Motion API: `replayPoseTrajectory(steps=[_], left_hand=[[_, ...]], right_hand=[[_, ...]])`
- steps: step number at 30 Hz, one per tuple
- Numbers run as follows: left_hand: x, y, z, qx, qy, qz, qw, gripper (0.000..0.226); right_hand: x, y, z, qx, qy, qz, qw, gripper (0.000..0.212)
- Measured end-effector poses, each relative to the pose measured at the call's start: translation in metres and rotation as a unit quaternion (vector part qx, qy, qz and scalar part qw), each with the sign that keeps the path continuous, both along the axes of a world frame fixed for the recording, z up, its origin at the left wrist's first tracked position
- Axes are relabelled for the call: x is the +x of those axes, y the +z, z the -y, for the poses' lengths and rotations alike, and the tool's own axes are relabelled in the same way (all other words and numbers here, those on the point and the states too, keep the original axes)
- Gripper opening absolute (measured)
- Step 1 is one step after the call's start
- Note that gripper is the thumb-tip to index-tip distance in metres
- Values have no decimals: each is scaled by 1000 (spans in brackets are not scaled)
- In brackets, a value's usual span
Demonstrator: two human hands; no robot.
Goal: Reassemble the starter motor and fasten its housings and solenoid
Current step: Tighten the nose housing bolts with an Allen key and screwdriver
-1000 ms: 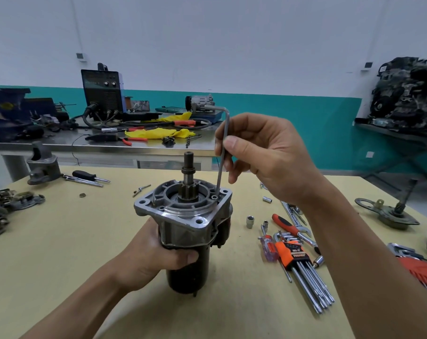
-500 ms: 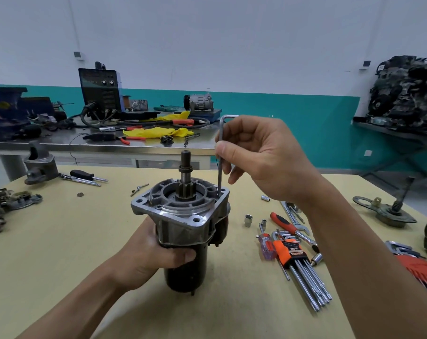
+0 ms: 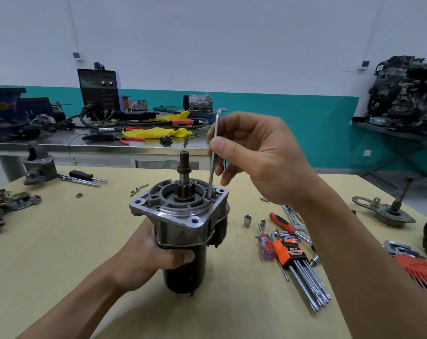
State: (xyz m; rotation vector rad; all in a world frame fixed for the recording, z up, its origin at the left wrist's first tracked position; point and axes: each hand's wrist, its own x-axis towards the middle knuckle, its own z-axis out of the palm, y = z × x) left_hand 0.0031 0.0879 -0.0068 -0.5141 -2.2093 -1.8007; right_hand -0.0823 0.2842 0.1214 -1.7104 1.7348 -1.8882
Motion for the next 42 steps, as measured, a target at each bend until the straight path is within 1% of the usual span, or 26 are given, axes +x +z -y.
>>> replayPoseTrajectory(steps=[17,24,27,31,37,40,42], left_hand=[[1,1,-2,20,-4,-2,1000,65],[1,-1,-2,22,3,1,1000,63],[1,1,-3,24,5,-2,1000,64],[1,2,-3,21,5,-1,1000,64],[1,-1,-4,25,24,-8,999,63],[2,-2,-12,34,31,-24,999,58],[3,-3,-19,44,44,-38,997,55]], right_hand=[[-6,-3,-1,69,3,-8,998,17],[-8,-5,0,43,-12,-1,999,2],[-9,-7,1,16,-29,6,999,11],[-7,-11,5,-12,-40,17,999,15],[-1,-3,3,-91,-33,30,995,5],[-1,-2,1,-85,-39,26,995,2],[-3,-8,4,-72,-79,30,994,12]])
